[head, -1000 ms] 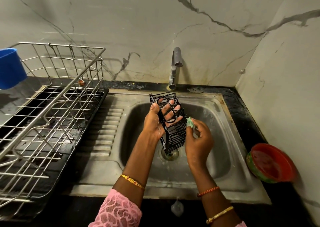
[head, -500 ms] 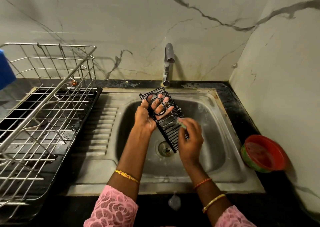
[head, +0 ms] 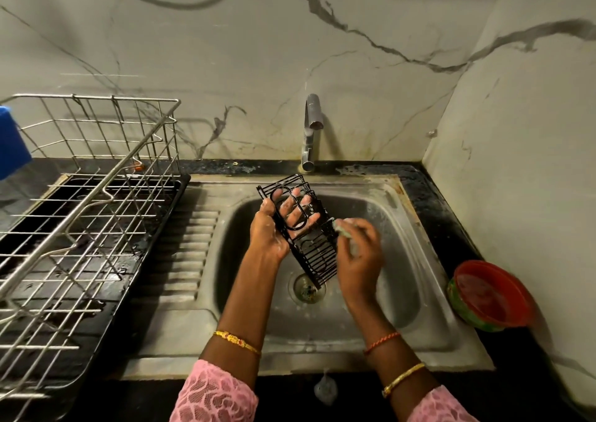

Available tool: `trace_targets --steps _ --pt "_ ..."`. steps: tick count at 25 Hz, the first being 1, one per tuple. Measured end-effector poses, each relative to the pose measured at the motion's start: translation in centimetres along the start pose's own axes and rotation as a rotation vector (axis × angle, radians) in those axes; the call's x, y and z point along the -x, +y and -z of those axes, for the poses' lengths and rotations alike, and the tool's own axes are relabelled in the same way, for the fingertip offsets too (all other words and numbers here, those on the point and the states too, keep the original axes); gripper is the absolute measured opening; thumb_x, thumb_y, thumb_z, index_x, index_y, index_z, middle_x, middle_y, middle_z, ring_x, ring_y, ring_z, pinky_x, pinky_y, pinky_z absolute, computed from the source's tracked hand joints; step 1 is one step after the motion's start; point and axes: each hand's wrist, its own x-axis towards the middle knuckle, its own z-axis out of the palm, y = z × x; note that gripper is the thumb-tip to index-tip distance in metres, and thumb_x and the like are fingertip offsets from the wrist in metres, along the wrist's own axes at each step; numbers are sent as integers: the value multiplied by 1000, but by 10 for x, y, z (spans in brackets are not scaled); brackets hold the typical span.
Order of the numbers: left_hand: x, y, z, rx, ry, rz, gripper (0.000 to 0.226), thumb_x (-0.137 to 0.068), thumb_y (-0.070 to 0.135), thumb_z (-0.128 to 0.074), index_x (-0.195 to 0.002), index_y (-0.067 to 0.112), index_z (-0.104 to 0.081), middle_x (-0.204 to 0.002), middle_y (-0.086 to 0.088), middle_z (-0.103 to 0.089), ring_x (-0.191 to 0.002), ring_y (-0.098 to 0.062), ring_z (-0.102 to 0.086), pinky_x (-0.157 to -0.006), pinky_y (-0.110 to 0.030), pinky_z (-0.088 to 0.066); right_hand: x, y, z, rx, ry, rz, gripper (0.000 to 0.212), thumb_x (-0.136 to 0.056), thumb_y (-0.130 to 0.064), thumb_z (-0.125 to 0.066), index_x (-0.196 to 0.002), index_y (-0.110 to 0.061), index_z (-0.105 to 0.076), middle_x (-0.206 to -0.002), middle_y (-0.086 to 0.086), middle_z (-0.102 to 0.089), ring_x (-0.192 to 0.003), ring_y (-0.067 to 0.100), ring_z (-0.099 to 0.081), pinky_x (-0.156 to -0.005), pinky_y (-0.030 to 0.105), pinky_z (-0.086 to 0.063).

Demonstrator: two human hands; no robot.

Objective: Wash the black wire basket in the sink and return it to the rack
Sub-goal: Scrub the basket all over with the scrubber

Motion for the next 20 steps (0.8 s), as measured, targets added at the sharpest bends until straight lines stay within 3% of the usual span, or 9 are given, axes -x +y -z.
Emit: trace_targets --steps 3,6,8,12,14,17,20 --pt "4 -1 -1 -72 -17 22 34 -104 35 -24 -107 19 -54 -93 -10 -73 -79 -27 -73 -66 -51 -59 -25 -10 2 -17 22 -24 27 -76 15 -61 -98 1 -70 -98 13 -60 -90 1 -51 -77 4 -44" --pt "4 -5 -4 -138 -11 14 36 -104 34 -22 -116 16 -51 -98 -12 -71 -76 -27 -72 -67 -42 -58 -9 -24 -11 60 -258 97 23 -80 -4 -66 -103 -8 -70 -103 7 -59 -97 12 -51 -85 13 -45" --pt "5 -5 -5 -143 -8 4 36 -104 33 -23 -120 14 -50 -98 -13 -70 -75 -26 -72 -68 -38 -58 0 -23 -14 88 -346 143 20 -82 -12 -68 -102 -11 -71 -104 5 -59 -101 13 -47 -90 8 -36" --pt "7 1 -1 -154 -12 -1 36 -105 32 -21 -116 17 -52 -94 -9 -73 -75 -23 -73 -57 -28 -55 -20 -6 -6 -33 -246 -61 18 -86 -1 -60 -102 -4 -69 -102 5 -63 -97 15 -57 -83 16 -49" --pt "6 4 -1 -150 -22 -9 37 -105 33 -20 -112 17 -53 -90 -9 -74 -74 -23 -73 -57 -27 -54 -30 -3 -3 -44 -210 -149 19 -85 5 -58 -100 0 -68 -101 6 -63 -92 11 -61 -81 13 -51" --pt "4 5 0 -179 -25 -11 39 -105 34 -19 -111 18 -53 -87 -7 -75 -74 -22 -73 -67 -31 -50 -21 -13 -1 -56 -219 -123 23 -85 8 -55 -101 -1 -69 -102 4 -62 -91 -7 -56 -80 6 -46" --pt "4 5 2 -204 -19 -7 40 -105 34 -20 -107 17 -56 -87 -7 -75 -73 -21 -73 -62 -27 -52 -12 -16 0 -129 -235 -108 25 -84 9 -56 -99 -5 -70 -101 3 -64 -95 -4 -57 -81 6 -44"
